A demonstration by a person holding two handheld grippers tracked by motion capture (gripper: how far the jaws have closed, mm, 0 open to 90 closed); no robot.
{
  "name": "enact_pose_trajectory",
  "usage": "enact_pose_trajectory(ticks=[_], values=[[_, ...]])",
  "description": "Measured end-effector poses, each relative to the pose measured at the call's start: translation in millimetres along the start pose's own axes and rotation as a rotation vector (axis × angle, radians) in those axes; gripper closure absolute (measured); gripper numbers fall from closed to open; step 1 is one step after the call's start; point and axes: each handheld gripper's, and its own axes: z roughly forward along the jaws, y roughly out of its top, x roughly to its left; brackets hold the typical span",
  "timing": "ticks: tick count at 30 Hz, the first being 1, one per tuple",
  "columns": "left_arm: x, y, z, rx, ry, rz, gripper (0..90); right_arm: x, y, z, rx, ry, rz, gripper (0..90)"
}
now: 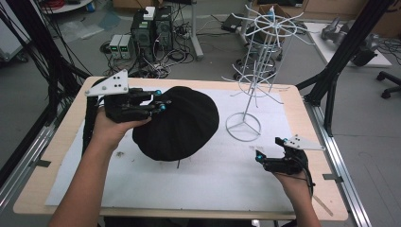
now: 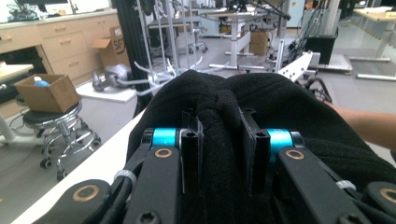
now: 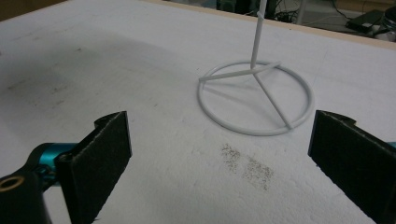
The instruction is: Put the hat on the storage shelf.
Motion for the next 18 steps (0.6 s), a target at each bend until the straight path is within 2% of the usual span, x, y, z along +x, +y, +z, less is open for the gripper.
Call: enact_pose_trajectory(ticks=[9, 18], values=[[7.9, 26.4, 3.6, -0.061, -0.004, -0.002, 73.8, -0.9, -0.6, 0.5, 0.002, 0.0, 0.009, 5.1], [16.9, 66.3, 11.2, -0.117, -0.018, 0.007, 73.8, -1.4, -1.0, 0.9, 0.003, 0.004, 0.009, 5.1]])
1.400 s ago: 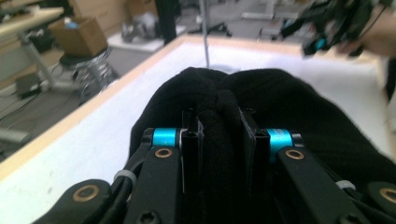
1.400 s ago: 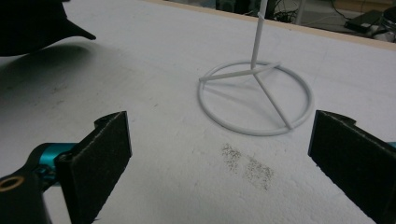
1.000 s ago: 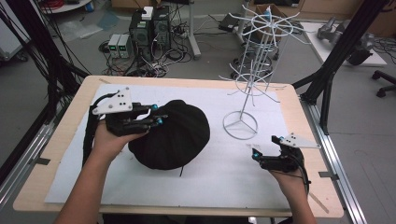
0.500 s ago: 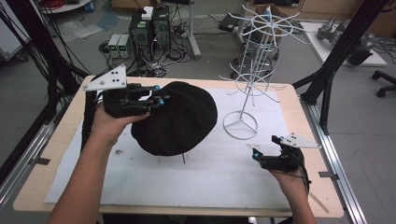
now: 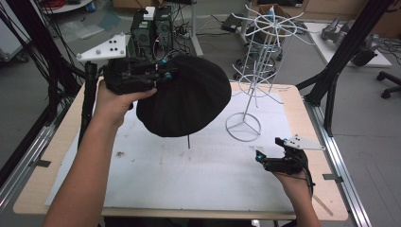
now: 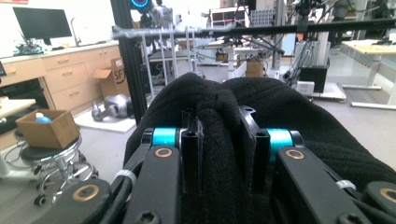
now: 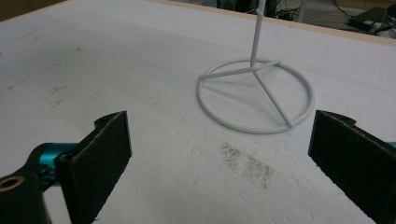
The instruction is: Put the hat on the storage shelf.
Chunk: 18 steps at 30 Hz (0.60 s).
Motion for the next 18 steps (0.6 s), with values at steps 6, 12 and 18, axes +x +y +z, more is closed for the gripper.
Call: enact_pose_trajectory(ticks=[6, 12, 18], values=[[3.9, 19.3, 5.4, -0.039, -0.012, 0.0, 73.8, -1.2, -0.1, -0.6, -0.005, 0.0, 0.002, 5.1], [8.2, 33.3, 8.6, -0.086, -0.016, -0.007, 73.8, -1.5, -0.1, -1.0, -0.006, 0.002, 0.007, 5.1], [10.6, 48.3, 13.7, -0.097, 0.004, 0.003, 73.8, -1.2, -0.1, -1.3, -0.005, 0.0, 0.007, 5.1]])
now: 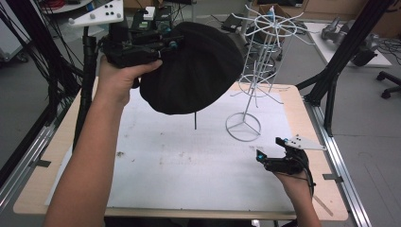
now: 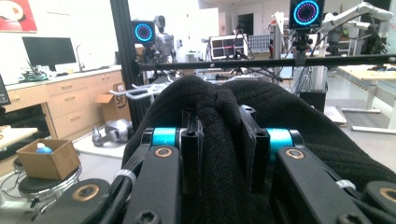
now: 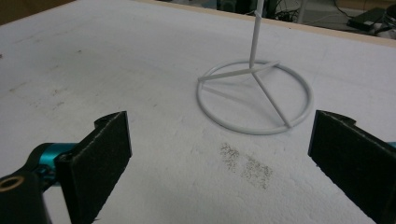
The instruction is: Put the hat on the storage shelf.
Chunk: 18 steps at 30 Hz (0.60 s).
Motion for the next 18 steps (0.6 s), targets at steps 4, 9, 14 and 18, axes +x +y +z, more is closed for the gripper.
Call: enact_pose_trajectory(ticks=[4, 9, 14, 18], values=[[0.0, 6.5, 4.5, -0.002, 0.007, 0.01, 73.8, 0.0, 0.0, -0.1, 0.0, 0.002, 0.002, 5.1], [1.8, 11.1, 8.9, -0.018, 0.011, 0.005, 73.8, -0.2, -0.2, -0.1, -0.002, 0.004, 0.0, 5.1], [6.4, 15.9, 10.4, -0.035, 0.027, -0.005, 73.9, -0.5, -0.4, 0.0, 0.0, 0.005, 0.0, 5.1], [8.8, 20.9, 12.0, -0.035, 0.044, -0.006, 73.8, -0.8, -0.7, 0.2, 0.002, 0.005, 0.002, 5.1]])
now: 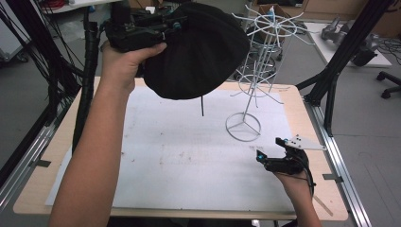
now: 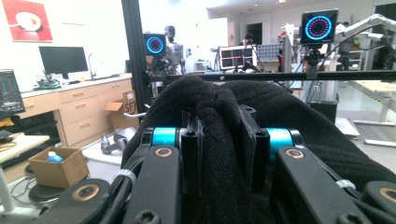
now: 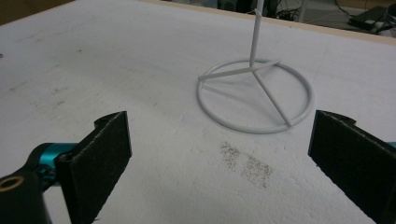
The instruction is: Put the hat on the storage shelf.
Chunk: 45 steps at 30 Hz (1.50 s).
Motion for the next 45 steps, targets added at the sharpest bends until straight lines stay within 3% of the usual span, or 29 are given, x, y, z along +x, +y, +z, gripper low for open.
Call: enact_pose_trajectory(ticks=[20, 25, 33, 45], values=[[5.1, 17.8, 32.0, 0.025, 0.047, 0.023, 73.8, -0.7, -0.5, -0.5, -0.004, 0.007, 0.002, 5.1], [5.1, 18.3, 39.6, 0.037, 0.073, 0.028, 73.8, -2.0, 2.6, -5.4, -0.05, 0.057, 0.074, 5.1], [6.4, 18.7, 49.6, 0.044, 0.091, 0.023, 73.8, -3.3, 0.8, -5.1, -0.042, 0.048, 0.074, 5.1], [0.9, 3.4, 65.8, 0.155, 0.086, 0.051, 72.8, -2.6, 0.2, -4.0, -0.035, 0.043, 0.054, 5.1]])
